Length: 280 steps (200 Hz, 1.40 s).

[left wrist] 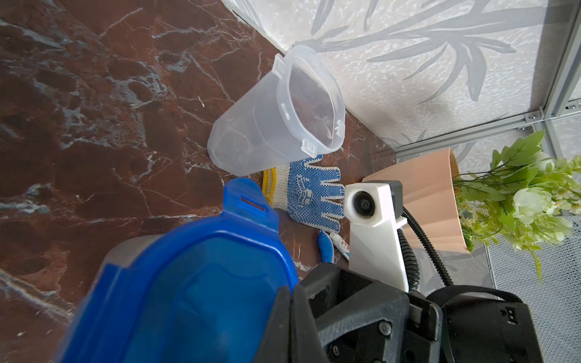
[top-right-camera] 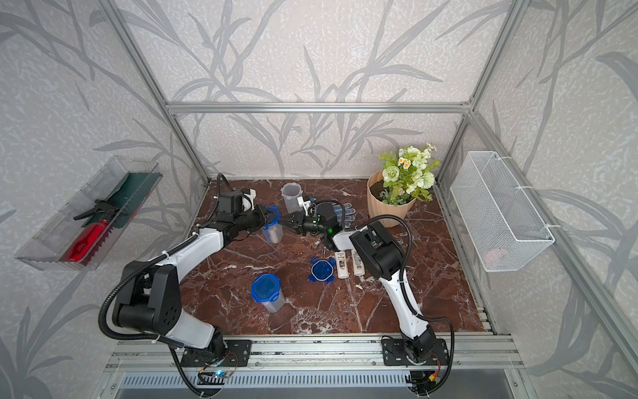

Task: Take out toiletry kits
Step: Unfasten the latch on the container.

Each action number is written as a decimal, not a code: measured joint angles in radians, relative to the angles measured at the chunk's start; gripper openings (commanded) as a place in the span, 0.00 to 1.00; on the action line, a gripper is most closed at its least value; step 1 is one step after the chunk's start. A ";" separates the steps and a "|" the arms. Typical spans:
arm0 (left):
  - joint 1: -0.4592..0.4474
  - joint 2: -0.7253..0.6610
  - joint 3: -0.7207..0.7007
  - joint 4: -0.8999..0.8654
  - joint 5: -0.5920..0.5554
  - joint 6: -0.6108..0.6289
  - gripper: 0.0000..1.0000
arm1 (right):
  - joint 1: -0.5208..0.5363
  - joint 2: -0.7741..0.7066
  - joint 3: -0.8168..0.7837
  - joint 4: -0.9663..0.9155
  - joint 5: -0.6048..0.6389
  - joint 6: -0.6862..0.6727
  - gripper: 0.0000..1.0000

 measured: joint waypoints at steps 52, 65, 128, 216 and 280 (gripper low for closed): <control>0.008 -0.002 -0.019 0.037 -0.003 0.000 0.00 | -0.009 -0.014 -0.019 0.023 -0.007 -0.008 0.30; 0.013 -0.002 -0.026 0.049 -0.003 0.000 0.00 | -0.016 -0.032 -0.025 0.054 -0.011 -0.010 0.30; 0.013 -0.010 -0.042 0.074 -0.003 0.001 0.00 | -0.021 -0.225 -0.032 0.104 -0.009 -0.104 0.29; 0.009 -0.066 0.009 -0.087 -0.019 -0.015 0.00 | 0.101 -0.402 -0.095 -0.650 0.214 -0.657 0.10; -0.016 -0.048 0.207 -0.382 -0.108 -0.023 0.01 | 0.223 -0.415 0.046 -1.094 0.472 -0.935 0.00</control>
